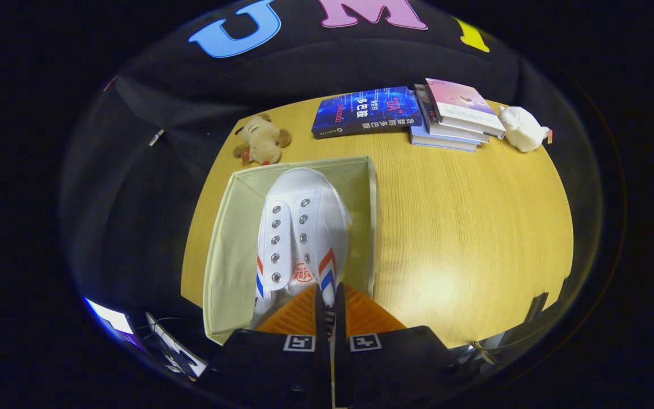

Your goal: Open the storage box then place both shoes into the box .Put the left shoe in first, then the right shoe, with the right side of both shoes facing outward in a uniform manner.

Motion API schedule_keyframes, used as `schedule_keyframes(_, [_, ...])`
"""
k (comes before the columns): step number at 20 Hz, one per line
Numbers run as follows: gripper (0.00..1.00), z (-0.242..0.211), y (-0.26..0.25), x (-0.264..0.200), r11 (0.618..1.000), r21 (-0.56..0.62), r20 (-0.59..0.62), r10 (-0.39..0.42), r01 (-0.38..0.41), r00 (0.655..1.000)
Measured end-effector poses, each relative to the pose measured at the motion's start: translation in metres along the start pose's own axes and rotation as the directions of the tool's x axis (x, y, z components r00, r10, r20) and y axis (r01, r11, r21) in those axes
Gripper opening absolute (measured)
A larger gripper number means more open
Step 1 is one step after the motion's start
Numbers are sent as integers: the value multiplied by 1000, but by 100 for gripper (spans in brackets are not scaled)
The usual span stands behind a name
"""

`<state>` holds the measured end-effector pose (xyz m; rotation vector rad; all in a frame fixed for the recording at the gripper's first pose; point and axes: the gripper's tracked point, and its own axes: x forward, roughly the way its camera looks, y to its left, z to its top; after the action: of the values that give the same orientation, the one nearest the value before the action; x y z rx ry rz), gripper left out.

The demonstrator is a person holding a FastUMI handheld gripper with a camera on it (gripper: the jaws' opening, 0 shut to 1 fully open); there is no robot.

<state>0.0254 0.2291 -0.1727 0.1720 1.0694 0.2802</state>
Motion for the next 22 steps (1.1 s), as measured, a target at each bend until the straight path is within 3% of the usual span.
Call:
schedule_keyframes(5, [9, -8, 4, 11, 999, -30, -19, -43, 42, 999])
schedule_keyframes(11, [30, 5, 22, 2, 999, -48, 50, 7, -4, 999])
schedule_keyframes(13, [54, 15, 21, -7, 997, -74, 93, 16, -9, 996])
schedule_keyframes(14, [73, 19, 18, -13, 996, -85, 116, 18, -8, 993])
schedule_keyframes(16, [92, 25, 9, -27, 996, -87, 164, 18, -4, 986])
schedule_keyframes(18, [98, 33, -7, -44, 997, -81, 218, -2, 20, 976])
schedule_keyframes(22, [99, 59, -46, -89, 994, -65, 358, -63, 92, 932])
